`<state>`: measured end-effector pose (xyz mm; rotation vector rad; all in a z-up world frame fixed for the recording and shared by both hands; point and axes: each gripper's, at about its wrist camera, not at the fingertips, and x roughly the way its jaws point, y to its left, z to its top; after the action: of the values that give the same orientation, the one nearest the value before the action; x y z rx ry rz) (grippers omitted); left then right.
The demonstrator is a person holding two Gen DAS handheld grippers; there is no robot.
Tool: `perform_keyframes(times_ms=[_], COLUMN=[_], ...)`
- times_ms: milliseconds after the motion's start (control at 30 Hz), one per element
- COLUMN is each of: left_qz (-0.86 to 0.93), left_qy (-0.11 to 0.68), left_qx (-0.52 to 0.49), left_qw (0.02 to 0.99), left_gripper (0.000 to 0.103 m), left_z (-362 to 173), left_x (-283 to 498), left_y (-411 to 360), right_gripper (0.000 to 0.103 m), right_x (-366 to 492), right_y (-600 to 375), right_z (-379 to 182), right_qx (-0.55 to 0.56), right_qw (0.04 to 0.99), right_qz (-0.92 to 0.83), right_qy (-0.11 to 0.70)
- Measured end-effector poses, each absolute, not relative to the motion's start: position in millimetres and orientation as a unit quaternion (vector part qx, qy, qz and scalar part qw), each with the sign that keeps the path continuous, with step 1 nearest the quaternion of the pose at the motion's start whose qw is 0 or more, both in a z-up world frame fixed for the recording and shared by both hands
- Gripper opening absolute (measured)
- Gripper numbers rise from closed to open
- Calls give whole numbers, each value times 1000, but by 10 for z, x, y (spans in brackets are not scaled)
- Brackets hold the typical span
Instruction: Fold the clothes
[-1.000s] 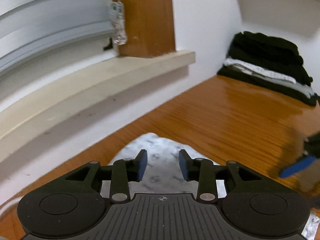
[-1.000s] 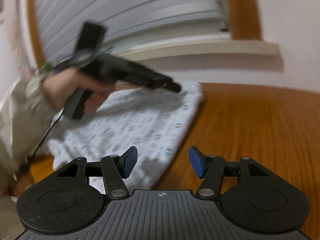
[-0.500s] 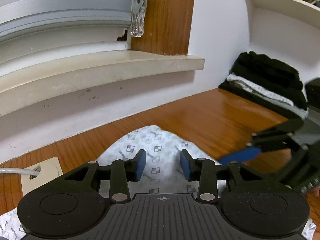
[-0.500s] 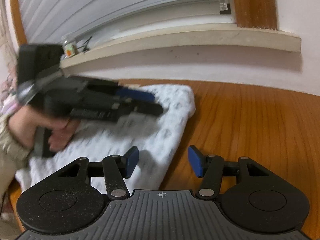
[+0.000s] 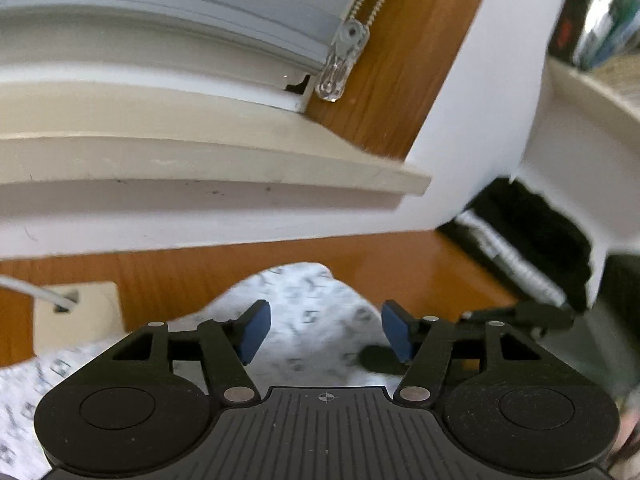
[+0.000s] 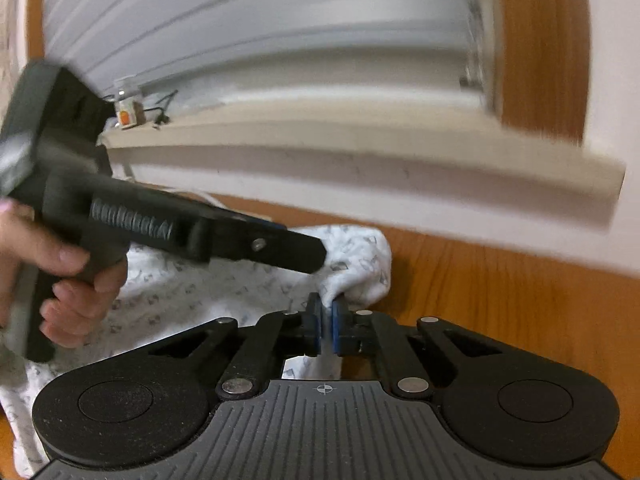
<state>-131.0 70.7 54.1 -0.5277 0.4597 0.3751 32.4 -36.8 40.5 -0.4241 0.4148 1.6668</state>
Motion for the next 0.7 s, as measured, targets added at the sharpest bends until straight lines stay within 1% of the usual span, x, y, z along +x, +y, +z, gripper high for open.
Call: perform_keyframes(times_ms=[33, 133, 233, 333, 367, 433, 467, 500, 567, 600, 667, 700], left_qz=[179, 193, 194, 202, 203, 210, 208, 206, 209, 213, 211, 211], left_qy=[225, 255, 280, 301, 306, 308, 305, 300, 287, 281, 268, 265], left_qx=[-268, -257, -247, -231, -226, -227, -232, -238, -251, -254, -260, -263], left_qw=[920, 912, 907, 903, 902, 900, 900, 901, 900, 901, 903, 903], left_gripper=[66, 67, 67, 64, 59, 24, 17, 14, 12, 11, 11, 11], left_z=[585, 667, 698, 693, 682, 653, 631, 610, 578, 571, 569, 577], left_x=[-1304, -1223, -1153, -1116, -1108, -1132, -1174, -1218, -1309, -1350, -1420, -1435], left_y=[713, 672, 644, 659, 673, 719, 752, 785, 844, 861, 890, 904], right_gripper=[6, 6, 6, 6, 6, 6, 7, 7, 12, 16, 39, 43], right_x=[248, -1, -242, -413, -433, -443, -420, -377, -259, -154, 49, 145], right_y=[-399, -522, -606, -626, -624, -625, -638, -651, -702, -763, -884, -944], right_z=[442, 537, 584, 577, 567, 528, 513, 516, 535, 538, 491, 461], right_qx=[-193, -208, -225, -240, -242, -250, -249, -244, -231, -219, -203, -196], right_qw=[635, 632, 620, 609, 606, 605, 605, 605, 604, 605, 602, 600], right_qz=[730, 738, 747, 753, 755, 753, 753, 754, 757, 758, 759, 760], right_qy=[163, 115, 82, 66, 65, 67, 71, 78, 95, 106, 139, 157])
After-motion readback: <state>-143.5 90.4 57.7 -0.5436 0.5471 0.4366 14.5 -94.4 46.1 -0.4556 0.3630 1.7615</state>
